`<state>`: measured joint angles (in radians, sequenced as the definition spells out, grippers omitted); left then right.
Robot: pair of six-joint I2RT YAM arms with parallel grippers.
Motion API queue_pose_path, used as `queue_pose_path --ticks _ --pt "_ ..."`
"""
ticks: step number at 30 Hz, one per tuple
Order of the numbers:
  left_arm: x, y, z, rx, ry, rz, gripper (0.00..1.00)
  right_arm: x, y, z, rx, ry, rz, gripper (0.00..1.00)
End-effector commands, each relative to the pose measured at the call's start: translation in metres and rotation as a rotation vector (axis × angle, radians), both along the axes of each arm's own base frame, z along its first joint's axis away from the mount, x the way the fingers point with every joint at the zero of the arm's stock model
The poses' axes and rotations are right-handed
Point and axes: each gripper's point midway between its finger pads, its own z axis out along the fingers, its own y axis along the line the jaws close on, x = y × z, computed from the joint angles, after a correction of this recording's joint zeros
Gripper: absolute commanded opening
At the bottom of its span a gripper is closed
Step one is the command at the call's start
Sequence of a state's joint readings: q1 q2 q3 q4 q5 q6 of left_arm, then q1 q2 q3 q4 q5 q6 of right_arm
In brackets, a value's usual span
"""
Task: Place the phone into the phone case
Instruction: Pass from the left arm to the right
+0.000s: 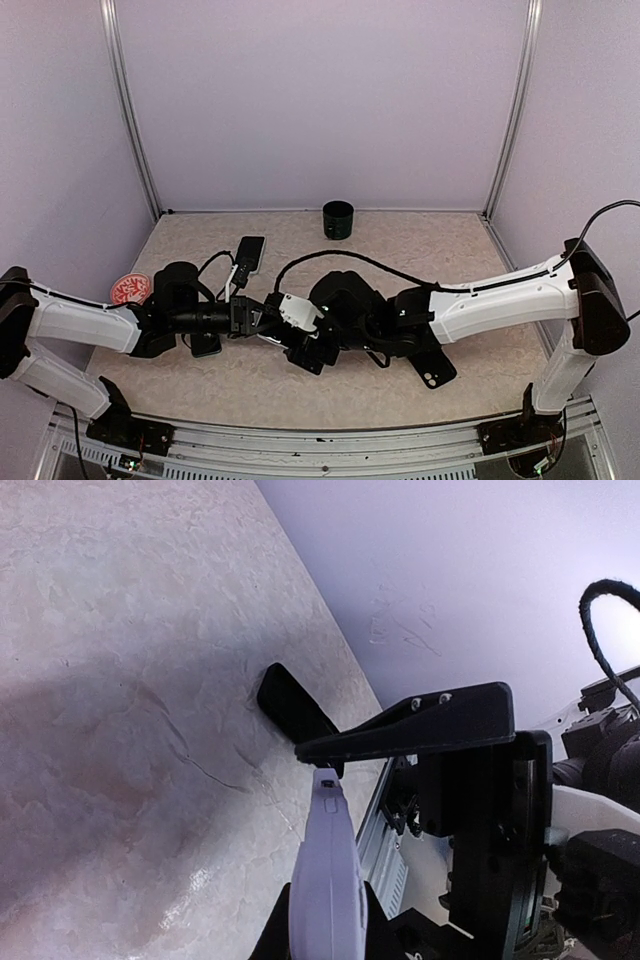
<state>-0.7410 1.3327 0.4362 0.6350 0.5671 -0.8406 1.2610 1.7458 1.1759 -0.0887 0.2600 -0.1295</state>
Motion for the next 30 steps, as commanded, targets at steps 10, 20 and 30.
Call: queue_pose_path --ticks 10,20,30 --pt "0.007 -0.005 0.034 -0.077 -0.088 -0.004 0.00 -0.012 -0.028 -0.007 -0.019 0.011 0.025 1.00" --pt "0.006 -0.005 0.035 -0.078 -0.088 -0.006 0.00 -0.002 -0.023 -0.016 -0.036 -0.001 -0.004 0.99" --pt "0.003 -0.006 0.033 -0.078 -0.085 -0.017 0.00 0.006 -0.019 -0.012 -0.038 -0.002 -0.007 0.97"
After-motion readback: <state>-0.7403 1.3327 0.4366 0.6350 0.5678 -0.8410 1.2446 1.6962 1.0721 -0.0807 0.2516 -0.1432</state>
